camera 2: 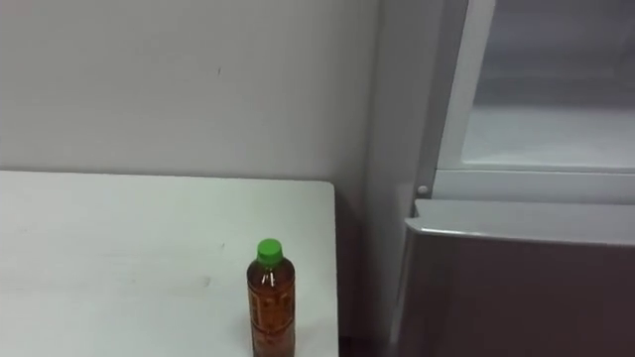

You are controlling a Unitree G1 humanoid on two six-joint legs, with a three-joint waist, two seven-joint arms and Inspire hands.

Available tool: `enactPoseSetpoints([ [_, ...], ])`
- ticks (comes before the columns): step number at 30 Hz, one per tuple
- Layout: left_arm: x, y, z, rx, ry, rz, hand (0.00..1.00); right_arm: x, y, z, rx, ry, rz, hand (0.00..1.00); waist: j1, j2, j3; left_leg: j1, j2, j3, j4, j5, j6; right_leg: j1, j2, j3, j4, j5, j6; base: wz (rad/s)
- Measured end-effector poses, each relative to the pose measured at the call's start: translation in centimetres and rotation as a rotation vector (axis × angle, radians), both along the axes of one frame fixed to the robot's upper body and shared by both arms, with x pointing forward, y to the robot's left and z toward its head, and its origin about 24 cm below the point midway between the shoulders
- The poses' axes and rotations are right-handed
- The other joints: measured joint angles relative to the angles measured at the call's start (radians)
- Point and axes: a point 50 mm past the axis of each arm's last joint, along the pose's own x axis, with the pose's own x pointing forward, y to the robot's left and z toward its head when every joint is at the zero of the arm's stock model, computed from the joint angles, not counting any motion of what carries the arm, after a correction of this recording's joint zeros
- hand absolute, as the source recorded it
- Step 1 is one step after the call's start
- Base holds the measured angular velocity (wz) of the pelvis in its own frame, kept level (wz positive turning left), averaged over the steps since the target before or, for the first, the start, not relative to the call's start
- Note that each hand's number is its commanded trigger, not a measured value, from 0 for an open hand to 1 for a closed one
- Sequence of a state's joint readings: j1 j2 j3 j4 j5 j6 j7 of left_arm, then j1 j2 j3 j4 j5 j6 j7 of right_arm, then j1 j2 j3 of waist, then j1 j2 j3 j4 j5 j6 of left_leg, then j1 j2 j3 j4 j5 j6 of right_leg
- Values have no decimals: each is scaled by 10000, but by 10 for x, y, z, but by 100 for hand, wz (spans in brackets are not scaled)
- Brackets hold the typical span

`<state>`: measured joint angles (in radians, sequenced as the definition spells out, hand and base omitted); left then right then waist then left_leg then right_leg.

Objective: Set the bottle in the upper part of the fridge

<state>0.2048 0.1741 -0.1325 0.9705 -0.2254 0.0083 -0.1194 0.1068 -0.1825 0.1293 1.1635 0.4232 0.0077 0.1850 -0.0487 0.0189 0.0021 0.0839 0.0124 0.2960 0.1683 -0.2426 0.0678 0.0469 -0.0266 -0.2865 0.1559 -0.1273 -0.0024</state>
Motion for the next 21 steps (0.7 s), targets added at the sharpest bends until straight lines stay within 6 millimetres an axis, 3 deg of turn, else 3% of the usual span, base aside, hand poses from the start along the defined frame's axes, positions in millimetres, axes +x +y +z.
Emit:
enactPoseSetpoints([
  [6, -26, 11, -4, 861, 550, 1846, 0, -12, 1, -2, 93, 50, -587, 0, 265, -60, -20, 162, -18, -1, 0, 1, 1, 46, -6, 123, 131, -44, 6, 0],
  [11, -38, 20, -4, 1929, 956, 1893, 0, -16, 3, -2, 171, 79, -846, 0, 278, -165, -32, 307, -37, 2, -6, -1, 5, 187, -23, 103, 139, -64, 23, 0],
  [21, -36, 19, -4, 2944, 1353, 1403, 0, -18, 5, -4, 52, 293, -1038, 0, 230, -188, -33, 304, -72, -2, -26, -6, 17, 182, -51, 113, 29, -126, 58, 0],
])
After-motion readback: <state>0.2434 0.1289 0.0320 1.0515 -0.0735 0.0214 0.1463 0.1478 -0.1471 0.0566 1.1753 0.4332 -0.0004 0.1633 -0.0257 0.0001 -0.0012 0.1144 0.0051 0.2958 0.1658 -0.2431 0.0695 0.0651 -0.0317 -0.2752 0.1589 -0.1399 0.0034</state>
